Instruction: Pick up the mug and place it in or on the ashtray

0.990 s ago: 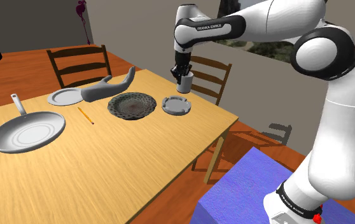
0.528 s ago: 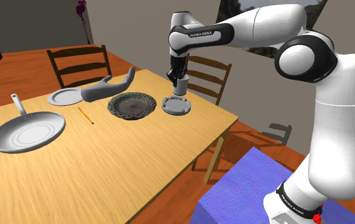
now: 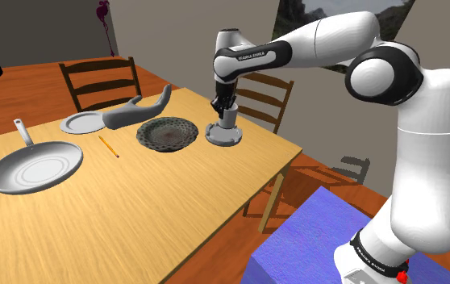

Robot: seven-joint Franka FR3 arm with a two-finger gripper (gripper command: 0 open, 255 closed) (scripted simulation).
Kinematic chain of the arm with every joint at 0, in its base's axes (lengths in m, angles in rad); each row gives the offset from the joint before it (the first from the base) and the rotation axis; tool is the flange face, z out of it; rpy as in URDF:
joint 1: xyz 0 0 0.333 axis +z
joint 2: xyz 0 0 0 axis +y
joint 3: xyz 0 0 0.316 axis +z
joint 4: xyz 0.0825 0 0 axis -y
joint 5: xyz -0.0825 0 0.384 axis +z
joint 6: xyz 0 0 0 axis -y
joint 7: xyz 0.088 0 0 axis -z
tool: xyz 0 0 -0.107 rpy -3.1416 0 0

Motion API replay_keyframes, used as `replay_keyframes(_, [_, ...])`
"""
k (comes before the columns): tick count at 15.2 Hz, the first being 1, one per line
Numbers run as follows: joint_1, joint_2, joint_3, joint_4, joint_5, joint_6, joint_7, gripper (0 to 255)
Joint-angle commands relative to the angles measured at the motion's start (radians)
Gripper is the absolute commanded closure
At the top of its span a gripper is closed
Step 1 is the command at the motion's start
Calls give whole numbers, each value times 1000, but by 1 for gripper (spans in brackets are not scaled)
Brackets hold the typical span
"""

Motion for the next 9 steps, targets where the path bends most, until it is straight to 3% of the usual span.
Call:
replay_keyframes(1, [0, 8, 0, -13, -1, 22, 2, 255])
replay_keyframes(9, [0, 18, -1, -32, -2, 51, 4, 255])
